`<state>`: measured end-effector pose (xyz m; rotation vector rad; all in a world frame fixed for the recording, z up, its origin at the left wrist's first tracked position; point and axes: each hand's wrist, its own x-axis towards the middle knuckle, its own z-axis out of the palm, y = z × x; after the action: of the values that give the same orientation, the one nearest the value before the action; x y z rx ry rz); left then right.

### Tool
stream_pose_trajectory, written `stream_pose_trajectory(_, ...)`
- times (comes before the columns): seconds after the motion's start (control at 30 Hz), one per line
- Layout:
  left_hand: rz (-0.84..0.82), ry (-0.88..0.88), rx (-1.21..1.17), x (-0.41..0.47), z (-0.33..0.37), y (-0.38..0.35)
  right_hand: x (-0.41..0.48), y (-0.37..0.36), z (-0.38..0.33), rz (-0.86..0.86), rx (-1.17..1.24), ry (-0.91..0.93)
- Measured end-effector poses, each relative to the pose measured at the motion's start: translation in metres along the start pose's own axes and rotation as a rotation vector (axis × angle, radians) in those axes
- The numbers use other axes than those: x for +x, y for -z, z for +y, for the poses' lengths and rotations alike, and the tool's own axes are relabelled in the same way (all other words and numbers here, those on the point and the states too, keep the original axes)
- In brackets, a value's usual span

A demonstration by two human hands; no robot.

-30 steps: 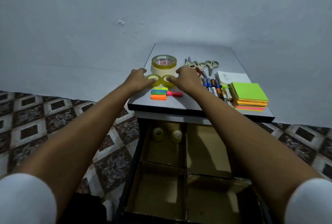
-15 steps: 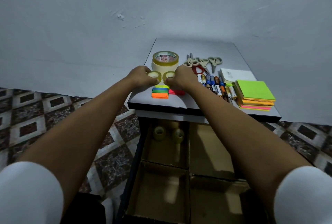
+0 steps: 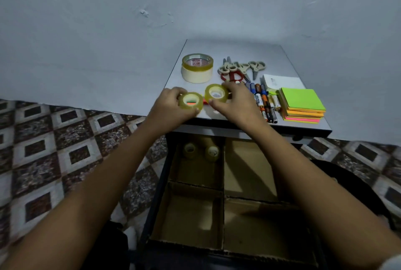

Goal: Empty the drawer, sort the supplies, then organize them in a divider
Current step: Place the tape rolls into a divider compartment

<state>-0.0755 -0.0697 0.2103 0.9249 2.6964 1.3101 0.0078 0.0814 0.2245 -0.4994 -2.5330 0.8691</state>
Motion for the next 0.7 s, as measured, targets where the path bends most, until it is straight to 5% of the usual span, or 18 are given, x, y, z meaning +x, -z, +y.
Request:
stream_pose_trajectory(0.3,-0.212,0.049,0.072,-0.069,-0.038,-0.056,-0.085,-0.017,0.035,-0.029,0.0,-0.105)
stream_pose_trajectory(0.7,-0.373,0.115,0.04,-0.038,-0.054,-0.118,-0.121,-0.028,0.065,-0.002,-0.012,-0.183)
